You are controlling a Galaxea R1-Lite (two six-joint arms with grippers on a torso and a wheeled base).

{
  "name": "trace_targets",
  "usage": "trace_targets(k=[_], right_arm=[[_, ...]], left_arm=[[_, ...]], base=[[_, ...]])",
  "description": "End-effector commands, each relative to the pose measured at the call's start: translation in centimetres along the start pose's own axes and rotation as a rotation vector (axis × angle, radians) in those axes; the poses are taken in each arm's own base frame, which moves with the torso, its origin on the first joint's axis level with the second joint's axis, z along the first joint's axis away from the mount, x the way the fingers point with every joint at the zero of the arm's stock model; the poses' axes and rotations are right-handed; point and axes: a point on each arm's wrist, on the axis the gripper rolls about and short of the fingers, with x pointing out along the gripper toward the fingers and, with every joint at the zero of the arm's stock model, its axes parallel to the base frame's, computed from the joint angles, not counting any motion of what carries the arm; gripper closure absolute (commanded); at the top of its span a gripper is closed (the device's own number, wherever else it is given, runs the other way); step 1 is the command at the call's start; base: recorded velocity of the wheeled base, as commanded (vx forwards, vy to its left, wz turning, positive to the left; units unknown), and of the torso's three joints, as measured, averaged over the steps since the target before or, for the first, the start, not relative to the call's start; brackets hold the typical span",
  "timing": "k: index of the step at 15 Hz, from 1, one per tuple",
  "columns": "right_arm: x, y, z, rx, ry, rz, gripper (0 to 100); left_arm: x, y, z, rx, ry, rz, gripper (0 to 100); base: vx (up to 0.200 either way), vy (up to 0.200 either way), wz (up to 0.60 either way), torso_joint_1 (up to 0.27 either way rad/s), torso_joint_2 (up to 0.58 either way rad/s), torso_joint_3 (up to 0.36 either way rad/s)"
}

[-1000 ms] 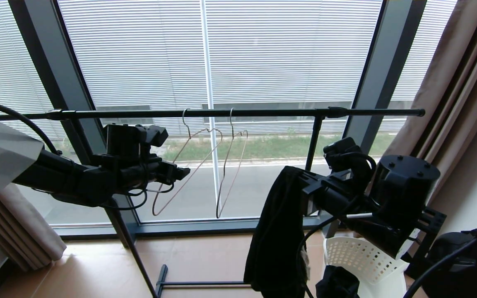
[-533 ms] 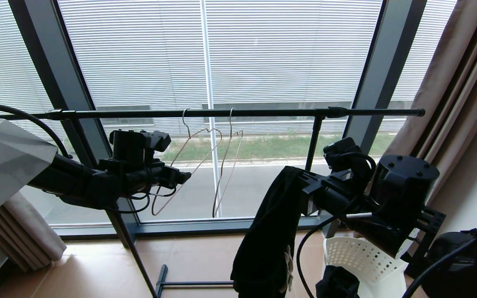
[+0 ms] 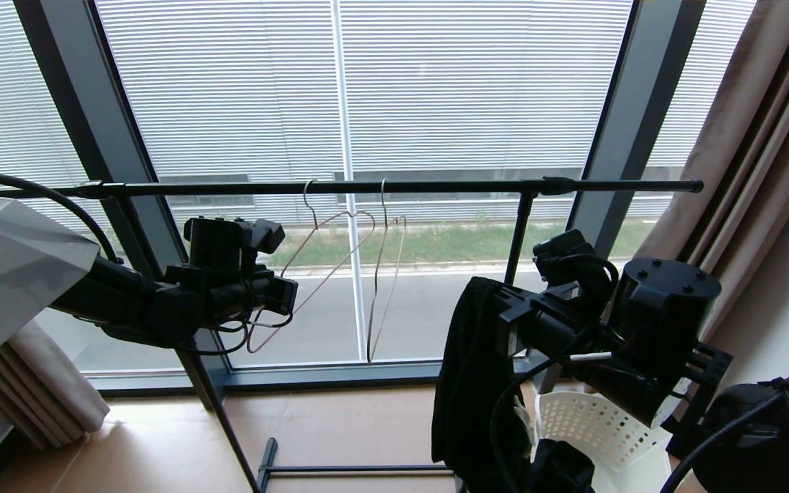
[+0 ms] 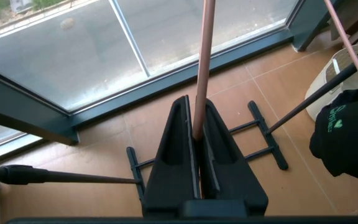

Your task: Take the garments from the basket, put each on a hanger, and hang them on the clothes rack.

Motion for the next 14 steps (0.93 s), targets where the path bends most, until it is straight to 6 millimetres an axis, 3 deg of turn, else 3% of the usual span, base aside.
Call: trace_targets(k=[1,6,14], right_arm=[[0.1,0.0,-0.1,0.000,0.004,0.000,100],[0.1,0.0,-0.1,0.000,0.003,0.000,100],[0.1,0.0,-0.1,0.000,0.004,0.000,100]], left_arm=[[-0.1,0.0,0.1,0.001,-0.004,0.001,100],[-1.0,0.2,1.3,0.003,-0.070,0.012,100],[-3.2,-0.1,0.6,0.006,-0.102,0.014,100]], base=[[0.000,0.000,0.00,0.000,0.00,0.000],[0.000,0.000,0.00,0.000,0.00,0.000],[0.000,0.000,0.00,0.000,0.00,0.000]])
